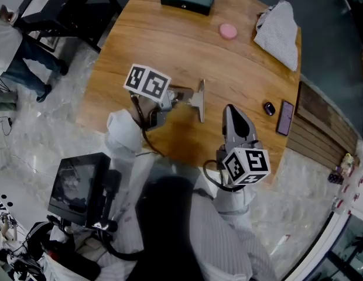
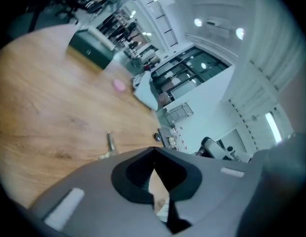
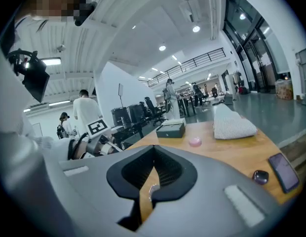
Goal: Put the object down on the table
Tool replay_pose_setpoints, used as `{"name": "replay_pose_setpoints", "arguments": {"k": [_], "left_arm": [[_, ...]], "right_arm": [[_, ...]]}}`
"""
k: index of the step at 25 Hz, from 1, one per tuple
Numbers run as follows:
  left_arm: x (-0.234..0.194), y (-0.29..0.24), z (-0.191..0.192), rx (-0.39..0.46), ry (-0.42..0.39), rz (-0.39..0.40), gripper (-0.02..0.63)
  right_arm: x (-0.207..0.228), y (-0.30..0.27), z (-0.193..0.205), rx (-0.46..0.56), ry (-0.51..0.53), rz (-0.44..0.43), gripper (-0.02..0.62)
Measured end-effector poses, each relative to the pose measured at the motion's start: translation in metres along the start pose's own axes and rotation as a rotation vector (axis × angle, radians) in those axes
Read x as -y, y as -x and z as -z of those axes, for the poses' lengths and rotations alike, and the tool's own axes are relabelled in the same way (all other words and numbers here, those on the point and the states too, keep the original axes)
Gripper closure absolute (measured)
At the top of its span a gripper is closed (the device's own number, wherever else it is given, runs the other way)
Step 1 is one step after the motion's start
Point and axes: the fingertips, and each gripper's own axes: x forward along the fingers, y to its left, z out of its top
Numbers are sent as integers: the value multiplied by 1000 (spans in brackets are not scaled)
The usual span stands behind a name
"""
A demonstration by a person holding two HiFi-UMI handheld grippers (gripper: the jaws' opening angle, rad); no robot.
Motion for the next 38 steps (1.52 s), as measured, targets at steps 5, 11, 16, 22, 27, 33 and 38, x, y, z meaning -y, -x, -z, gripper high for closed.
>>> {"name": "replay_pose_setpoints", "arguments": {"k": [5,11,16,22,27,33,38], "left_arm": [[98,23,-22,252,-359,-32,606],[158,59,-43,581,-625,-206,606],[182,74,-49,733,-701,-268,606],[188,86,-50,765,-714,-284,606],[184,92,-53,775,-707,-296,606],[183,89,-57,771,-701,-285,606],[186,85,-57,771,-690,-275,606]], "right_arm": [[-24,-3,-54,130,121,1,581],[-36,11,-97,251,198,31,581],[-39,24,-108,292,215,31,583],[-45,28,-113,297,216,7,583],[-46,23,-112,301,206,7,583],[-42,19,-113,299,201,12,583],[-39,23,-116,302,202,18,583]]}}
